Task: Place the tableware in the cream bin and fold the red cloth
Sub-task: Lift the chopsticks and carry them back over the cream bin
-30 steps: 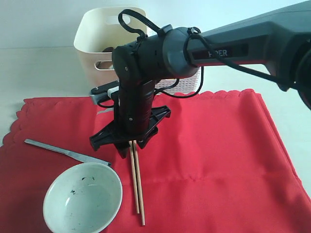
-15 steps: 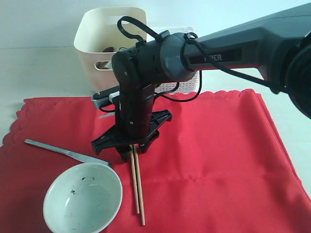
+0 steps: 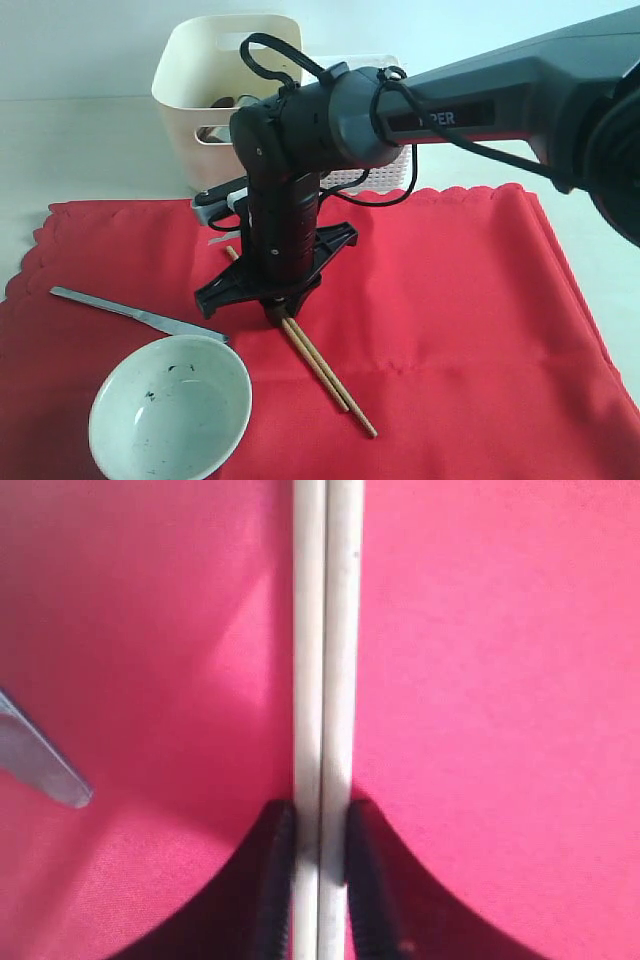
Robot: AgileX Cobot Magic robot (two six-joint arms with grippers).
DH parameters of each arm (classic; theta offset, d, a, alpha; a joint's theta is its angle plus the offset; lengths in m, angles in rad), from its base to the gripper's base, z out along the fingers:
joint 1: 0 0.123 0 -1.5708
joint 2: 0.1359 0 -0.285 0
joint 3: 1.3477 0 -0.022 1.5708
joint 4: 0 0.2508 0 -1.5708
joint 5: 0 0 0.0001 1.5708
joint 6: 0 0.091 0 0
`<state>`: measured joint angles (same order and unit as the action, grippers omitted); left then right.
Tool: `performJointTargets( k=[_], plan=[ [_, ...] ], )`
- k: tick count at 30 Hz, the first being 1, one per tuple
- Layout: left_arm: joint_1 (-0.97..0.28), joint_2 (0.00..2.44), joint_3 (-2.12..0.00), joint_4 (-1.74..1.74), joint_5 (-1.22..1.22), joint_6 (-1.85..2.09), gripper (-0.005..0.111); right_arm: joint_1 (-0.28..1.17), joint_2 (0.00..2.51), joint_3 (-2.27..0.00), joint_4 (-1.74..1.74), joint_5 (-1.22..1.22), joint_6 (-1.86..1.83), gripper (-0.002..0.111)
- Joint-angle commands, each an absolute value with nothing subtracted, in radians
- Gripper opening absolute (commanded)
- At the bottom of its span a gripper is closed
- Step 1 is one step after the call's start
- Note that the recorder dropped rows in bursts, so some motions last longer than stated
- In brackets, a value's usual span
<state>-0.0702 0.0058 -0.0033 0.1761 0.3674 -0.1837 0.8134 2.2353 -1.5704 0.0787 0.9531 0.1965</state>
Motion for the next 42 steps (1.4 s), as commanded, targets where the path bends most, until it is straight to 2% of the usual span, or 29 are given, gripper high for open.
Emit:
performJointTargets(
  k=[1,22,31,37,42],
  plan=[
    [-0.069,0.000,0.000,0.167,0.360,-0.187,0.000,0.814,2.255,-1.565,0.095,0.953,0.195,0.000],
    [-0.069,0.000,0.000,0.167,0.360,-0.187,0.000,0.814,2.020,-1.578,0.075,0.929,0.131,0.000],
    [-0.069,0.000,0.000,0.167,0.360,-0.187,0.000,0.811,2.001,-1.882,0.000,0.926,0.091,0.000],
    [-0.069,0.000,0.000,0.167,0.360,-0.187,0.000,0.773,2.005,-1.995,-0.074,0.783,0.095,0.000],
    [-0.069,0.000,0.000,0.167,0.360,-0.187,0.000,0.705,2.013,-2.008,-0.074,0.472,0.097,0.000]
  ],
)
